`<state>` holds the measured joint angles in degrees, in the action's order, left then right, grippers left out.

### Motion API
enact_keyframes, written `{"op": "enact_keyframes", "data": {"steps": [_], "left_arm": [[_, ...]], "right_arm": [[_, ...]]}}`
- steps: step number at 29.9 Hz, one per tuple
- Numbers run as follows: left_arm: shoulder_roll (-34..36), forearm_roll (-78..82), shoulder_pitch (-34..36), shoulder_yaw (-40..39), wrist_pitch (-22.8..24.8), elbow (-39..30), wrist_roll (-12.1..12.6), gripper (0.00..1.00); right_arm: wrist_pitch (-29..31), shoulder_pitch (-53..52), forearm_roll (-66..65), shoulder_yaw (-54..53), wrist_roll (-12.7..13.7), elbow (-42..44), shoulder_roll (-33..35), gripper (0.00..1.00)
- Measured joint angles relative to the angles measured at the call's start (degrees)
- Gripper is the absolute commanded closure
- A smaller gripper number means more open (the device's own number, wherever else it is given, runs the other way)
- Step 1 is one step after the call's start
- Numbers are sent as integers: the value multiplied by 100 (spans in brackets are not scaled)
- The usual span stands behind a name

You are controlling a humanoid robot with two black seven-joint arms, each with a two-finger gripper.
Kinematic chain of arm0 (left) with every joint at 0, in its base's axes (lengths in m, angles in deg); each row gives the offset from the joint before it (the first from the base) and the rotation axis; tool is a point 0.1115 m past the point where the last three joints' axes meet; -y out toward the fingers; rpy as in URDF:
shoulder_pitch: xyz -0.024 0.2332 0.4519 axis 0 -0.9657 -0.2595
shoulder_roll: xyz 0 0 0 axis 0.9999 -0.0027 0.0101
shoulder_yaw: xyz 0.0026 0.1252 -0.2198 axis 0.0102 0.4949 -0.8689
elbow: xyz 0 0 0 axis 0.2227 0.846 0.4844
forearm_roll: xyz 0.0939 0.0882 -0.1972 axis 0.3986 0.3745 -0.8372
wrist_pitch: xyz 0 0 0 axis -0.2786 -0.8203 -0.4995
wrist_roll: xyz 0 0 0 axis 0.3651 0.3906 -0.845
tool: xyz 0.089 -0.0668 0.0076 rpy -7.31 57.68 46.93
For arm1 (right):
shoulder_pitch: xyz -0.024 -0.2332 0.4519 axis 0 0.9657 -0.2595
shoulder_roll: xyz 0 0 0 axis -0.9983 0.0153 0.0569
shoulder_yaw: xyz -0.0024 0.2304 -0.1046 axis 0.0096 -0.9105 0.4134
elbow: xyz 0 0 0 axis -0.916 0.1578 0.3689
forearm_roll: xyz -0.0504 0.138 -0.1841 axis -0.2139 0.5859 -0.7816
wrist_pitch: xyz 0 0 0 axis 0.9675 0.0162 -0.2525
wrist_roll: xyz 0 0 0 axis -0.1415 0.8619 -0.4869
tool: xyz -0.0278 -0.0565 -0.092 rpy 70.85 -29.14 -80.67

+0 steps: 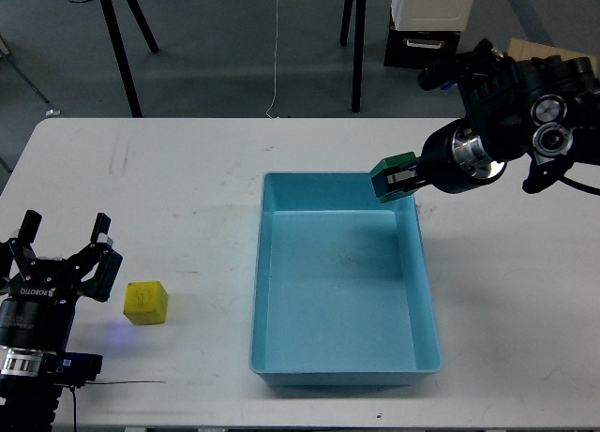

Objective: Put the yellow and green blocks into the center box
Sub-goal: 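Lift the green cube and carry it over the blue bin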

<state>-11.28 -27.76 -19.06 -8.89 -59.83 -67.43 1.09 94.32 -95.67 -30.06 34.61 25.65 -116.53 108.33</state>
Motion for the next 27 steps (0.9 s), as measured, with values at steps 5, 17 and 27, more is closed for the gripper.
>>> {"op": "enact_keyframes", "data": {"steps": [5, 17, 27], "left_arm": [[0, 0, 0, -6, 0, 8, 0, 0], [4, -5, 0, -8, 0, 17, 0, 0], [8, -5, -17, -10, 0, 24, 0, 0]], "right_arm": [[1, -5, 107, 414, -1, 170, -816, 99], [0, 269, 123, 1129, 0, 515, -1859, 99], [0, 299, 123, 1338, 0, 597, -2185, 70]]}}
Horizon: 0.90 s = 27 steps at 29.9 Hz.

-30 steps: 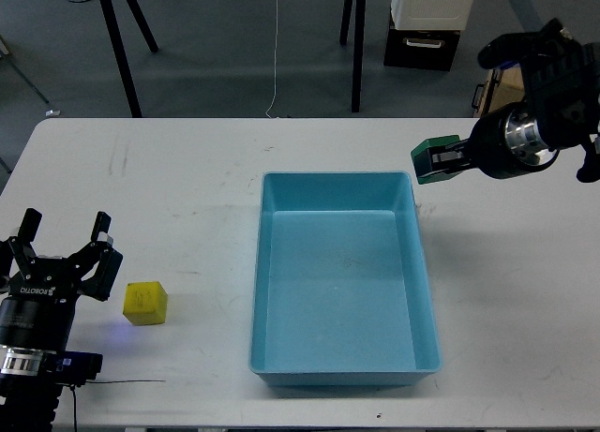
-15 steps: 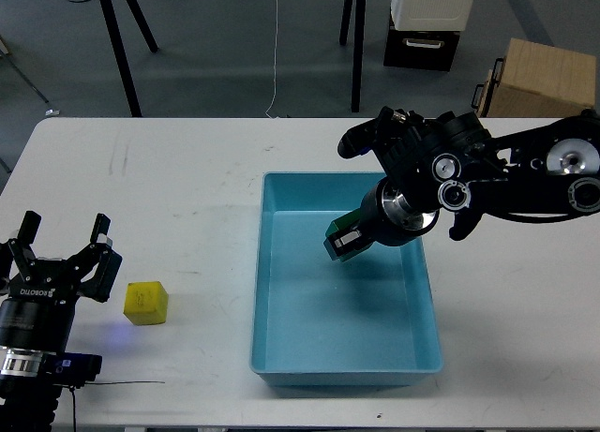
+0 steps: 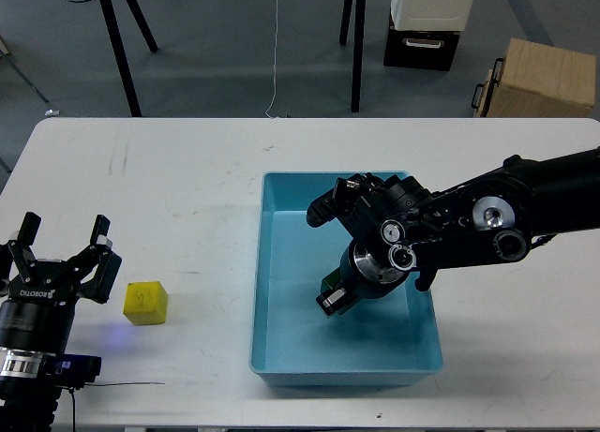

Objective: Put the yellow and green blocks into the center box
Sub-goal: 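Lower the green cube into the bin and open the right gripper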

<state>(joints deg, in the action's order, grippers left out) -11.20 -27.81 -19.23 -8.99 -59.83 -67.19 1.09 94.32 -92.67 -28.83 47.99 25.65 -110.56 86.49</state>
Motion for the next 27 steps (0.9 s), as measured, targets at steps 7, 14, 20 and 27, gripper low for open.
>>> {"op": "enact_keyframes", "data": {"steps": [7, 14, 20, 27], "left_arm": [[0, -5, -1, 1, 0, 2, 0, 0], [0, -5, 7, 2, 0, 2, 0, 0], [0, -8, 4, 2, 0, -4, 0, 0], [0, -9, 0, 2, 0, -4, 0, 0]], "right_arm": [[0, 0, 8, 19, 0, -5, -61, 39], [0, 0, 8, 19, 0, -9, -104, 10], [0, -2, 16, 19, 0, -11, -105, 7], [1, -103, 24, -72, 0, 3, -33, 6]]}}
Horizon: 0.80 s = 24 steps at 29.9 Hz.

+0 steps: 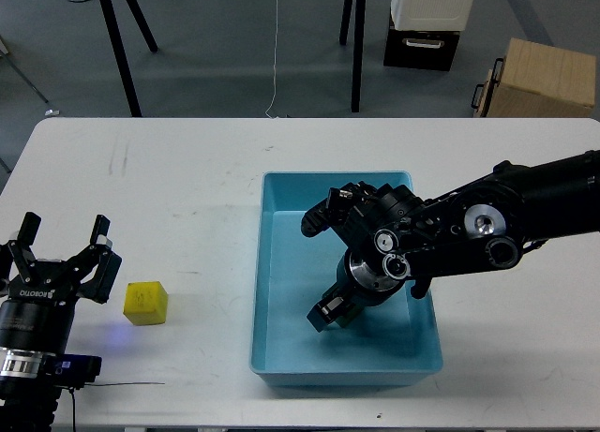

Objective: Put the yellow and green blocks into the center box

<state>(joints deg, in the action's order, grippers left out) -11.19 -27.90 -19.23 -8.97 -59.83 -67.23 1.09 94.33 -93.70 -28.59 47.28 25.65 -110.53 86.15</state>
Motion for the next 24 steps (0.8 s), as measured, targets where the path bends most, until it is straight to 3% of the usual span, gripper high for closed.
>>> {"op": "enact_keyframes", "data": {"steps": [8, 14, 24], "left_arm": [[0, 0, -1, 0, 0, 0, 0, 0], [7, 0, 11, 7, 0, 6, 0, 0], [9, 0, 52, 9, 0, 120, 7, 0]], "right_arm": [[0, -390, 181, -608, 0, 172, 712, 6], [0, -466, 1157, -1418, 1, 949, 1391, 4], [0, 847, 3129, -4051, 1, 2252, 2009, 4]]}}
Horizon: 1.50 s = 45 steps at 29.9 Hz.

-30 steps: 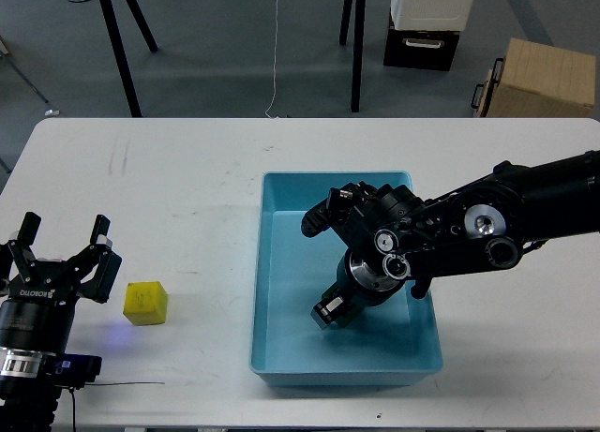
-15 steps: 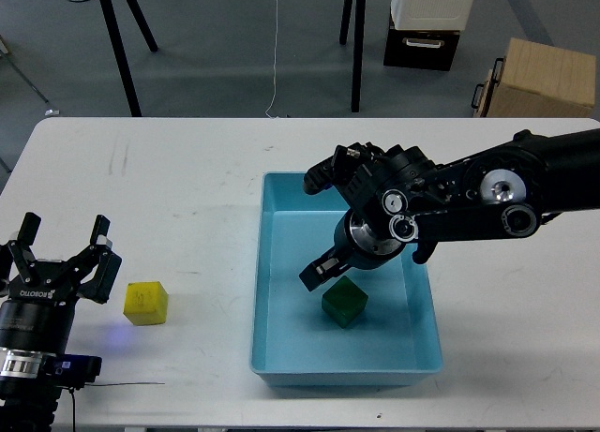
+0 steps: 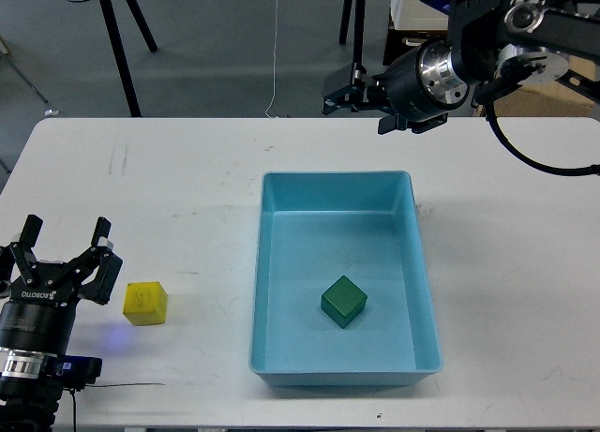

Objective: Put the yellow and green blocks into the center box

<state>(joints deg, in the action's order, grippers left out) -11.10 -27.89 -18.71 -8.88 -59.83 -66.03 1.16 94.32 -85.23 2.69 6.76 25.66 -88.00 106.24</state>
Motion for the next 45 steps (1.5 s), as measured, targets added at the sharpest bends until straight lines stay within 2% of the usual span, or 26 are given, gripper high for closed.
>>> {"op": "enact_keyframes", "data": {"steps": [6, 8, 13, 16, 21, 24, 29, 34, 38, 45], "left_arm": [[17, 0, 32, 0, 0, 1, 3, 0], [17, 0, 39, 0, 0, 1, 3, 0], [15, 0, 79, 0, 0, 1, 3, 0], [-2, 1, 80, 0, 0, 1, 3, 0], [-8, 1, 65, 0, 0, 1, -9, 0], [-9, 0, 58, -4, 0, 1, -26, 0], [-9, 0, 52, -9, 0, 0, -41, 0], [-16, 0, 17, -10, 0, -32, -51, 0], [-18, 1, 4, -21, 0, -47, -66, 0], [-5, -15, 39, -50, 0, -46, -93, 0]], "right_arm": [[-1, 647, 1812, -1378, -35, 307, 534, 2], [-1, 921, 2248, -1822, -256, 314, 779, 2], [-1, 1958, 3082, -3187, -1191, 336, 1326, 2], [-1, 2793, 3508, -3989, -1364, 289, 1553, 1], [-1, 4485, 4330, -5365, -1389, -28, 1624, 1], [-1, 5710, 4593, -6195, -1394, -503, 1513, 1], [-1, 8093, 4735, -7308, -1422, -1756, 743, 1], [0, 9854, 4758, -8290, -1433, -2603, -182, 1], [0, 10541, 4720, -8465, -1416, -3018, -748, 1], [0, 10768, 4453, -8368, -1402, -3140, -1254, 1]]}}
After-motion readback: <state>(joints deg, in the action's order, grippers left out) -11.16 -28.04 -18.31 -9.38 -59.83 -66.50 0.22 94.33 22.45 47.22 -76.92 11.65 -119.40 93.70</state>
